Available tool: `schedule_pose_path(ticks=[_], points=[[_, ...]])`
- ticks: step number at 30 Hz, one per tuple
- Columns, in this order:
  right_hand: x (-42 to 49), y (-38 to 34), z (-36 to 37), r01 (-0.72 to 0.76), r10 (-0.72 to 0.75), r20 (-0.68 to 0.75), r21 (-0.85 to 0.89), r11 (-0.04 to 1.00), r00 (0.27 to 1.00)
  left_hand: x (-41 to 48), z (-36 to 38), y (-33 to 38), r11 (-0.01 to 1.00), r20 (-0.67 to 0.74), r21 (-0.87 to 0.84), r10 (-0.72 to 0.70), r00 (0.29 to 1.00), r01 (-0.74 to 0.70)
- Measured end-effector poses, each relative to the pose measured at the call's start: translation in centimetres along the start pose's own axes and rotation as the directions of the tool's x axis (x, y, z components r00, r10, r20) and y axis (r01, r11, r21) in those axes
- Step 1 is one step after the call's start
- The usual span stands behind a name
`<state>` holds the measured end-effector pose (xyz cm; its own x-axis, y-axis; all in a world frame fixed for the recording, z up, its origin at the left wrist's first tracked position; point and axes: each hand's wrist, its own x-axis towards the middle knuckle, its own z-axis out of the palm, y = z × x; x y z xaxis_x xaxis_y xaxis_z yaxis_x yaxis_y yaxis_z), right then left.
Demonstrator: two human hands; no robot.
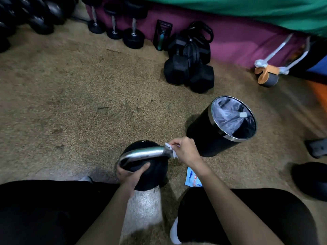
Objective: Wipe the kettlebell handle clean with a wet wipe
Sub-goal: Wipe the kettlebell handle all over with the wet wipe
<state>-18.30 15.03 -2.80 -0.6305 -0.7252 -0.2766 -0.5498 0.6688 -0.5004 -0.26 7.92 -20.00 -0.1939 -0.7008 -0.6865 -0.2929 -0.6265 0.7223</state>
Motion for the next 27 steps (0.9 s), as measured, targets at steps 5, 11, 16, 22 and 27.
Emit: schedule_pose_path(ticks=[5,11,16,22,27], points=[[-0.2,0.5,1.0,-0.106,0.105,-0.061,-0.011,0.994,0.993,0.6,-0.1,-0.5,0.999,-0.016,0.020,-0.036,0.999,0.036],[-2.5,-0.5,2.2,-0.088,0.124,-0.248,0.151,0.985,0.961,0.3,-0.1,-0.3,1.000,-0.005,-0.006,-0.024,1.000,0.024],[-2.9,0.3,2.5,-0.176,0.224,-0.261,0.195,0.965,0.939,0.5,-0.1,-0.6,1.000,0.004,-0.018,-0.015,1.000,0.015],[-3.1,-0.5,3.1,-0.133,0.209,-0.338,0.234,0.963,0.918,0.7,-0.2,-0.6,1.000,0.000,-0.013,-0.011,1.000,0.011],[-4.1,0.4,5.1,-0.158,0.264,-0.398,0.280,0.947,0.879,1.6,-0.2,-1.1,1.000,0.002,0.006,-0.024,1.000,0.024]])
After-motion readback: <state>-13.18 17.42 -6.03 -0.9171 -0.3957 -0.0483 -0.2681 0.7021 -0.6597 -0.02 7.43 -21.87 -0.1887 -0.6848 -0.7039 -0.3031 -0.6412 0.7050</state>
